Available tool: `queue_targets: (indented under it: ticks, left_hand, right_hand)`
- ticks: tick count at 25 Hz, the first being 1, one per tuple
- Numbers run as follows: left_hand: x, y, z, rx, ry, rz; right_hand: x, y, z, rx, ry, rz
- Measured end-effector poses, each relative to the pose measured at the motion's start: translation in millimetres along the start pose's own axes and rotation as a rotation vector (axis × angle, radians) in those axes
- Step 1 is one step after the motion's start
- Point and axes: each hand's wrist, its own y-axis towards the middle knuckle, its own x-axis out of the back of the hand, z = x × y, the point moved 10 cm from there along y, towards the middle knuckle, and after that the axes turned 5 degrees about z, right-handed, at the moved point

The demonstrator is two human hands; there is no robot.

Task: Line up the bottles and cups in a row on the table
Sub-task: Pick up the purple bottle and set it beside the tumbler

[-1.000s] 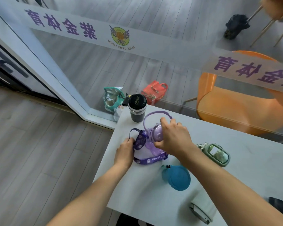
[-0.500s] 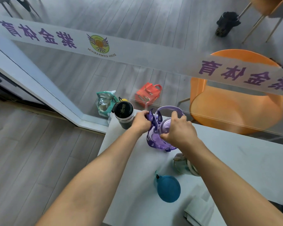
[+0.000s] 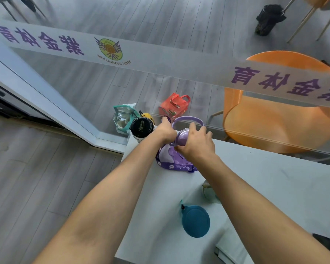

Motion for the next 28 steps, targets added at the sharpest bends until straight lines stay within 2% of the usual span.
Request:
queue_targets:
  ticks: [4, 9, 15, 20, 24, 28]
  left_hand:
    - [-5, -23, -5, -0.102, 0.206, 0.021]
    - [-11, -84, 13, -0.327, 0.167, -0.233]
    - [-51, -96, 78, -0.213, 0.182, -0.077]
    - [-61, -111, 81, -0.266, 0.175, -0.062]
    - [-69, -126, 90, -0.292, 0.17, -0.032]
    - [-74, -144, 91, -0.355, 0.163, -0.035]
  right_hand:
    - [-4, -2, 1, 0.027, 0.047, 0.053]
    - [-2, -6, 3, 0.056, 0.078, 0.029]
    - [-2, -9, -5, 0.017, 0.017, 0.054]
    - [4, -17, -12, 0.033, 0.027, 0.057]
    - [36, -42, -22, 0.076, 0.055, -0.067]
    - [67, -89, -56, 0.06, 0.199, -0.191]
